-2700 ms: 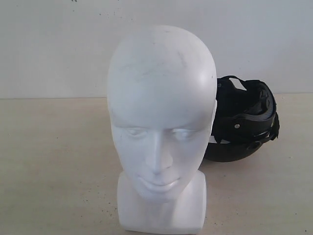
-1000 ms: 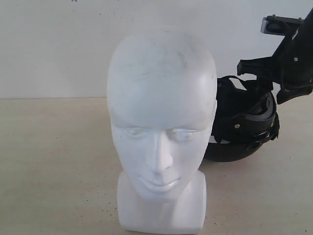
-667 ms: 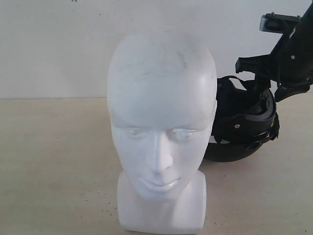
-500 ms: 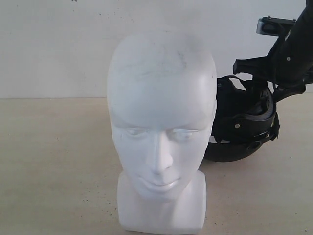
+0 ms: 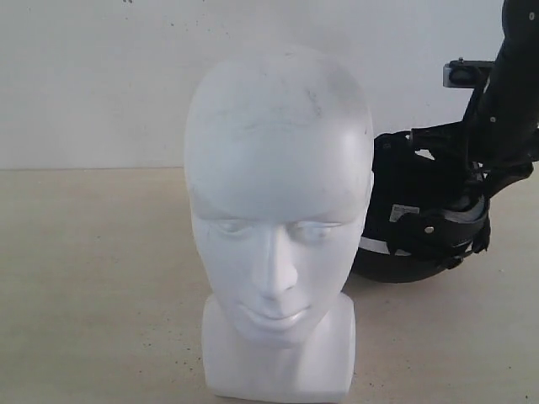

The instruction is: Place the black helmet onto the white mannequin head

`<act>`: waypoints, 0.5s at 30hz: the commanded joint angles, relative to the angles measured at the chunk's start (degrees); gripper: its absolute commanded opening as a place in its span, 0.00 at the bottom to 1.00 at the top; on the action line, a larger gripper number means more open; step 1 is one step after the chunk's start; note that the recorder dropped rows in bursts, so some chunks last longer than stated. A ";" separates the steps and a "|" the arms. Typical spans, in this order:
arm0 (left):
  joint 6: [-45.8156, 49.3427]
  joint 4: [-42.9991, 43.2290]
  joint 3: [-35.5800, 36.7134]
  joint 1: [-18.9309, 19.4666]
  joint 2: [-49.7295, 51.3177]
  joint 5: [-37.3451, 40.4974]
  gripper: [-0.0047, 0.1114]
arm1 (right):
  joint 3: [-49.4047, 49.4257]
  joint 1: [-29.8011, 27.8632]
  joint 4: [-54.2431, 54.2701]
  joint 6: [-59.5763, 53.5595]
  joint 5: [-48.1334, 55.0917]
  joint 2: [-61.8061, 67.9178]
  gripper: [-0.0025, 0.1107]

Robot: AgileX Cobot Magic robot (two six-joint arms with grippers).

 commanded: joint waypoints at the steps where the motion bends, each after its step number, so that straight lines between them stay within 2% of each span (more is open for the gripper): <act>1: 0.31 0.11 0.16 0.26 -0.11 0.01 0.08 | -0.38 0.06 -3.79 1.44 0.67 -0.27 0.17; 4: 0.31 0.11 0.16 0.26 -0.11 0.01 0.08 | -0.38 -0.07 -5.20 1.44 0.54 -0.27 0.03; 9: 0.31 0.11 0.16 0.26 -0.11 0.01 0.08 | -0.38 -0.20 -14.41 1.44 1.03 -0.27 0.02; 12: 0.31 0.11 0.16 0.26 -0.11 0.01 0.08 | -0.38 -0.20 -23.59 0.68 2.08 -0.27 0.02; 13: 0.31 0.11 0.16 0.26 -0.11 0.01 0.08 | -0.38 -0.50 -27.48 -3.36 2.19 -0.27 0.02; 15: 0.31 0.11 0.16 0.26 -0.11 0.01 0.08 | -0.38 -2.31 -28.40 -13.49 2.34 -0.27 0.02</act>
